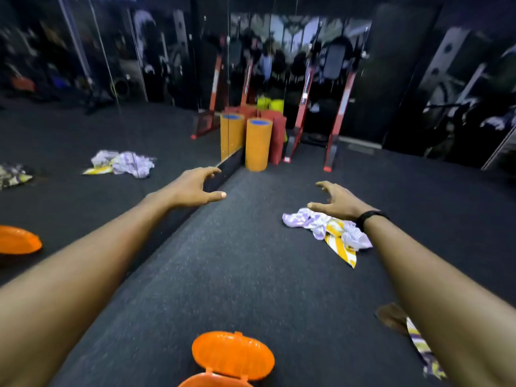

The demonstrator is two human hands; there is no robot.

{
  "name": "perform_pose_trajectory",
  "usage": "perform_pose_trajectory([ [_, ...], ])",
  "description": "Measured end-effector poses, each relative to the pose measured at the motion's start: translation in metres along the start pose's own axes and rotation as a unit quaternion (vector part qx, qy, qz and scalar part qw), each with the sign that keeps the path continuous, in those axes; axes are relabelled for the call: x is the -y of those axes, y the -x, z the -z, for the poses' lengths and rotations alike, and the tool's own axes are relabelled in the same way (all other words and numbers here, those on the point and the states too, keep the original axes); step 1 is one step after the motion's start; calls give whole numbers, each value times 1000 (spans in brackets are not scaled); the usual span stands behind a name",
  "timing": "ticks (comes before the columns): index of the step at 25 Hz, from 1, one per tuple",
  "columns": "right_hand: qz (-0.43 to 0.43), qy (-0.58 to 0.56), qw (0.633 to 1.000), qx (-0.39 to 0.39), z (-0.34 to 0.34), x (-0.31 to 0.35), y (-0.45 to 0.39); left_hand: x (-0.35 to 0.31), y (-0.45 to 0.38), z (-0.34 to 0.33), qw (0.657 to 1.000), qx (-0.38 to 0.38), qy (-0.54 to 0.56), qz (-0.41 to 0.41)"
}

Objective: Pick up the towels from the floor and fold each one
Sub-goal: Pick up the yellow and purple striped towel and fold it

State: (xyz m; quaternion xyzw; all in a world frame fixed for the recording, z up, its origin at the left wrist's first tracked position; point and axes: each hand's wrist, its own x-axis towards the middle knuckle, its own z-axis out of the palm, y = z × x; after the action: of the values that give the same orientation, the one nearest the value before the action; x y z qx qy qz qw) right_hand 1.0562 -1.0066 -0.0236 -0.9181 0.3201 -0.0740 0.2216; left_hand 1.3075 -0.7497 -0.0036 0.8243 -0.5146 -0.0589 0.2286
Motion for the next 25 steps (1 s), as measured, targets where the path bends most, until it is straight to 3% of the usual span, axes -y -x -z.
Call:
perform_pose_trajectory([
  [6, 16, -3, 995, -96, 126, 39, 32, -59, 5, 95, 997, -65, 26, -15],
  [13, -26, -56, 989, -133, 172, 56, 74, -77, 2, 145, 999, -34, 21, -33],
  [17, -54, -53, 986, -145, 172, 60, 103, -83, -5, 145, 997, -7, 49, -54],
  [25, -169, -31, 972, -158, 159, 28, 192, -135, -12, 72, 986, 76, 84, -122],
])
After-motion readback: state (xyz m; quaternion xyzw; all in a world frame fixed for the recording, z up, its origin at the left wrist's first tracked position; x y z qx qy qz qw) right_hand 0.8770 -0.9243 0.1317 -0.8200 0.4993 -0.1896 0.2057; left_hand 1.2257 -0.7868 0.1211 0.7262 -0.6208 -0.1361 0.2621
